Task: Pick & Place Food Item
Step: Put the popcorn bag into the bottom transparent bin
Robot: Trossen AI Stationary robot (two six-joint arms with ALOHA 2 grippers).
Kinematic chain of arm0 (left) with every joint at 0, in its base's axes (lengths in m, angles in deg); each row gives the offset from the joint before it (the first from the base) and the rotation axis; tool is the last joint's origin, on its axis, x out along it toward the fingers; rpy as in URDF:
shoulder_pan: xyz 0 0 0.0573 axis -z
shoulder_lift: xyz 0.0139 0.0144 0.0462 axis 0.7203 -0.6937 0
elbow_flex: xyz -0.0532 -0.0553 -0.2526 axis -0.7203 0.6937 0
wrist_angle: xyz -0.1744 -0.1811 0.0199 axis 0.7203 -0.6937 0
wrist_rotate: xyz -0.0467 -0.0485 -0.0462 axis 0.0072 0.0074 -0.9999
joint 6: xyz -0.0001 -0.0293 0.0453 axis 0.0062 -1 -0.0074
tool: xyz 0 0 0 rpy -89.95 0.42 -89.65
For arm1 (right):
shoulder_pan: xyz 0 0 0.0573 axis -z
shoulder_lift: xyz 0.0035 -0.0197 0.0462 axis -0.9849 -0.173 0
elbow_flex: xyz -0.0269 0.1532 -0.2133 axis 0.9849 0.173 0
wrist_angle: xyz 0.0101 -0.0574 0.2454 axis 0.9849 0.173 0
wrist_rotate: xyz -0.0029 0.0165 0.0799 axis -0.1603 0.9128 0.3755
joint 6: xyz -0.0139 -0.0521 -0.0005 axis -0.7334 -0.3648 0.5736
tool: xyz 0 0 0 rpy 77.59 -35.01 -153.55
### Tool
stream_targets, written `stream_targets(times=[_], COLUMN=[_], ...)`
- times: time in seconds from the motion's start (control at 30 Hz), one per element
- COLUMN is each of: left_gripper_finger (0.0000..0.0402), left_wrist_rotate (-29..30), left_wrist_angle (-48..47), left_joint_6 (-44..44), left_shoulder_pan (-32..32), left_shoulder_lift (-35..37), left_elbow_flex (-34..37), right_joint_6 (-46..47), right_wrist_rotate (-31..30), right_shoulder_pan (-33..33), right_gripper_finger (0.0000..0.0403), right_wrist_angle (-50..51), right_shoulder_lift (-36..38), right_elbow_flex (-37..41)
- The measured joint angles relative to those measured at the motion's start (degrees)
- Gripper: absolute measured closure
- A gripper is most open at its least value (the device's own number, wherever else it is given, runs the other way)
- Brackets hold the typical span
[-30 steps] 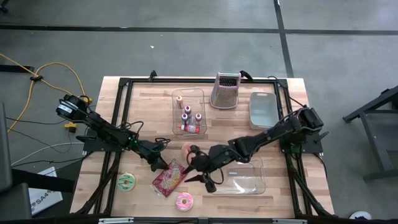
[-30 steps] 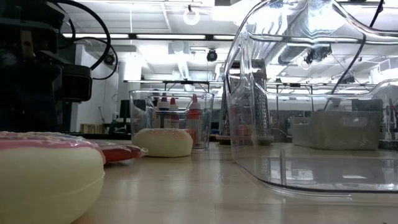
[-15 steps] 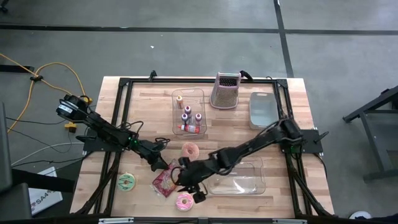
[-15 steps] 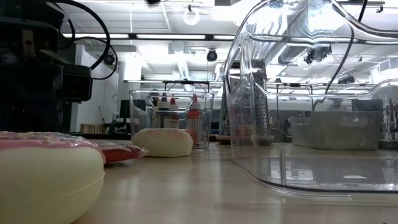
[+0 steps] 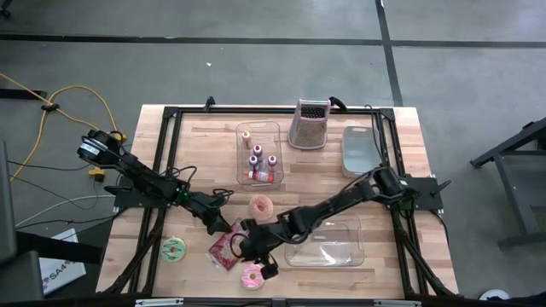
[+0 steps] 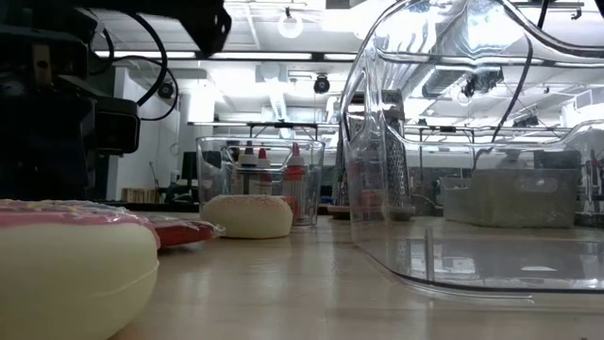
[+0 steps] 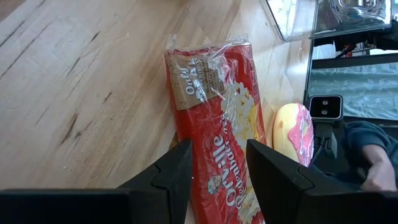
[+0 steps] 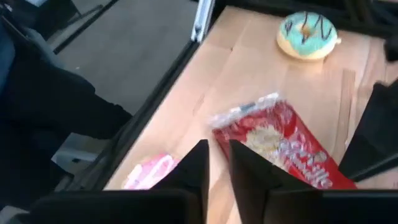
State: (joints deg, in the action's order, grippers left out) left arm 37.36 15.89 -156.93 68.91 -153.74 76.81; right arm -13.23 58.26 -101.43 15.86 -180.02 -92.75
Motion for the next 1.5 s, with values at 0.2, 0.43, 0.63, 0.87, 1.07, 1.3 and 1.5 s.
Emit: stream_targets(times=[0.2, 0.43, 0.63, 0.87, 1.07, 1.3, 1.5], left_gripper_finger=[0.0256, 0.0256, 0.0256, 0.0256, 0.0256, 0.0256, 0.0256], left_wrist_rotate=[0.00, -0.24, -0.29, -0.31, -0.38, -0.41, -0.42], left_wrist_angle=[0.00, 0.33, 0.32, 0.42, 0.42, 0.42, 0.42], left_joint_6=[-0.06, -0.08, -0.18, -0.17, 0.00, 0.00, 0.00], left_shoulder_pan=[0.00, 0.00, 0.00, 0.00, 0.00, 0.00, 0.00], left_shoulder_lift=[0.00, 0.00, 0.00, 0.00, 0.00, 0.00, 0.00], left_elbow_flex=[0.00, 0.00, -0.02, -0.02, -0.02, -0.02, -0.02], right_joint_6=[-0.32, -0.02, -0.03, 0.01, 0.23, -0.20, -1.75], right_wrist_rotate=[-0.08, 0.20, -1.06, -1.83, -2.03, -8.47, -6.76], right_shoulder_pan=[0.23, 0.98, 1.62, 2.50, 3.11, 2.53, 1.77], right_gripper_finger=[0.0397, 0.0400, 0.0400, 0.0400, 0.0400, 0.0400, 0.0400], right_wrist_angle=[1.01, 1.88, 2.03, 2.10, 2.25, 3.18, 4.79], right_shoulder_lift=[-1.11, -4.34, -5.57, -5.57, -5.57, -5.57, -5.57], right_elbow_flex=[0.02, 0.00, 0.00, 0.00, 0.00, 0.00, 0.00])
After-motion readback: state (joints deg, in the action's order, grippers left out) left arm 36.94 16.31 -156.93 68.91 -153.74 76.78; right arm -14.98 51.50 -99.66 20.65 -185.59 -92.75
